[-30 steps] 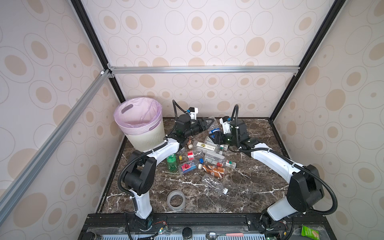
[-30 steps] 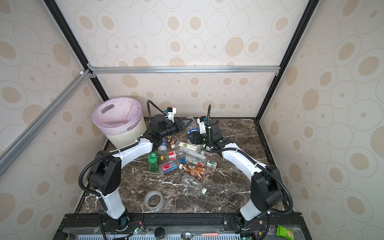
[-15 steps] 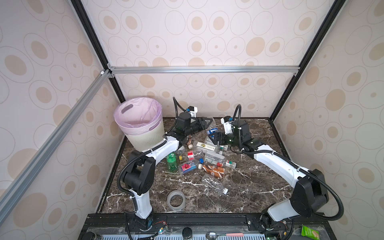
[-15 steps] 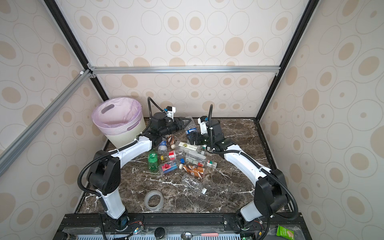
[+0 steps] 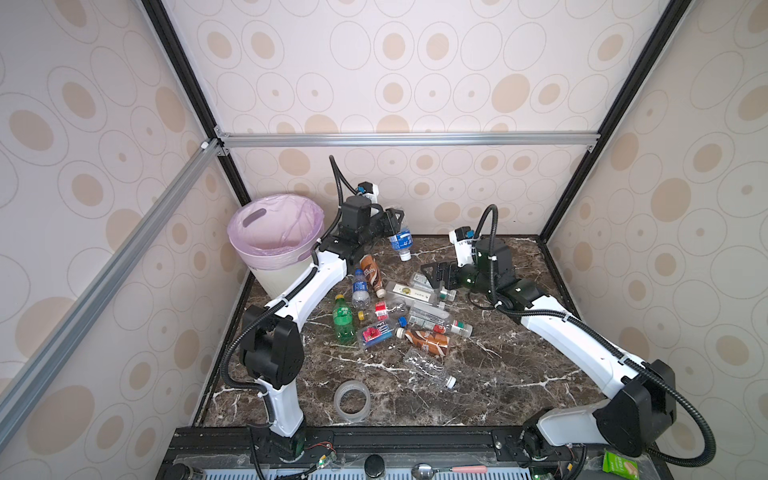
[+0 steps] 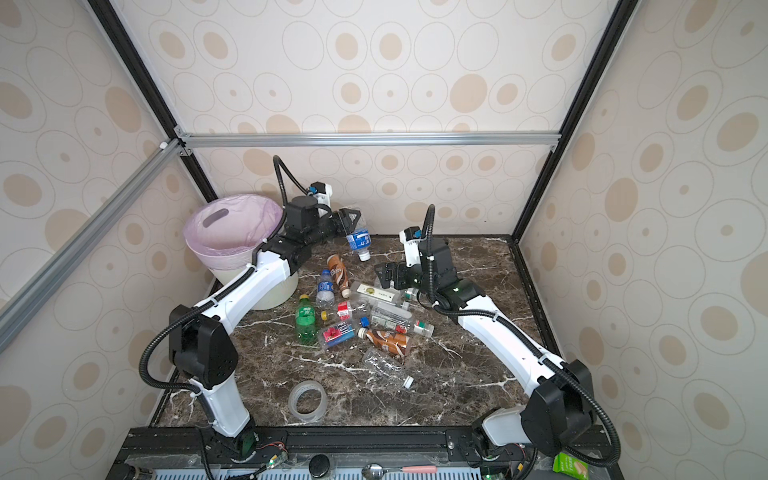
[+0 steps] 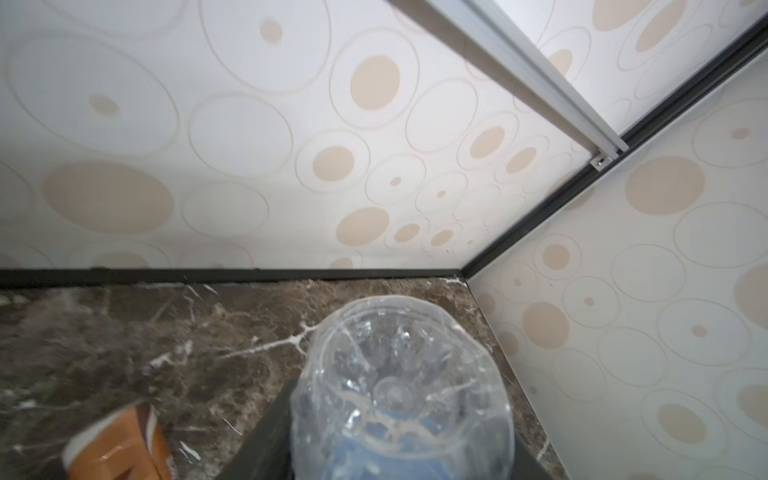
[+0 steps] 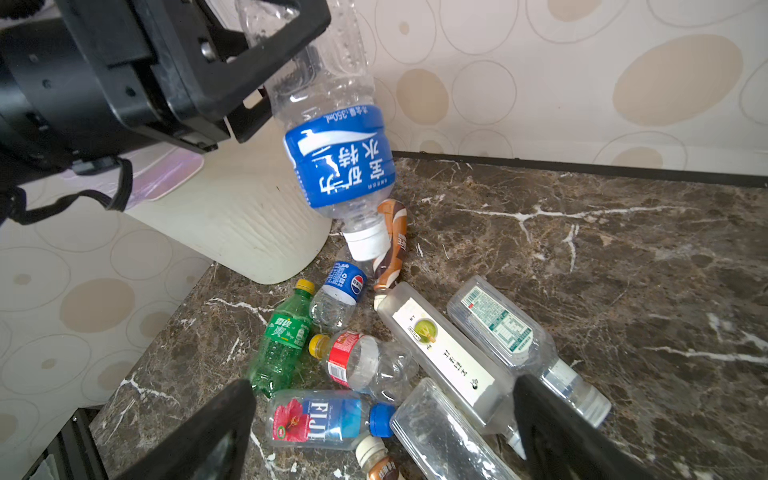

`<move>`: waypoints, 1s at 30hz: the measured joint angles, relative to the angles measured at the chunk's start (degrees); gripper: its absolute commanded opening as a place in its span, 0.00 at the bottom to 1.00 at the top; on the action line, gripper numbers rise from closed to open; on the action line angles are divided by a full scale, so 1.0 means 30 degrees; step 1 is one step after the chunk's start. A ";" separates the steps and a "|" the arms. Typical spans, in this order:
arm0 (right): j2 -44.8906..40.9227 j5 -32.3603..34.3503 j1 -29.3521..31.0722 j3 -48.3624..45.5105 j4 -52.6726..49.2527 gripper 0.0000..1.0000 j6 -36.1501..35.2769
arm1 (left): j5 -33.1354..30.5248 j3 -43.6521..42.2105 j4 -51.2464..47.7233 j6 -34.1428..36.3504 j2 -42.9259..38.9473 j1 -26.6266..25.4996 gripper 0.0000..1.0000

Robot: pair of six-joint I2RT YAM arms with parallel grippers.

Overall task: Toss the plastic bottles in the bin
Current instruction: 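Carry the blue-label bottle with left gripper over the bin and release it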

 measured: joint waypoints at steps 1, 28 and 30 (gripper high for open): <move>0.0000 0.0058 0.0248 0.0335 -0.0080 1.00 -0.0124 | -0.0459 0.0605 -0.0415 0.0539 -0.0051 0.0000 0.44; 0.3126 0.0087 0.3439 0.8087 -0.0634 1.00 -0.1800 | -1.2517 0.2433 0.0554 1.4069 -0.7359 0.0401 0.46; 0.3169 0.0036 0.3453 0.8087 -0.0641 1.00 -0.1800 | -1.2859 0.2069 0.1319 1.4498 -0.7861 0.0546 0.46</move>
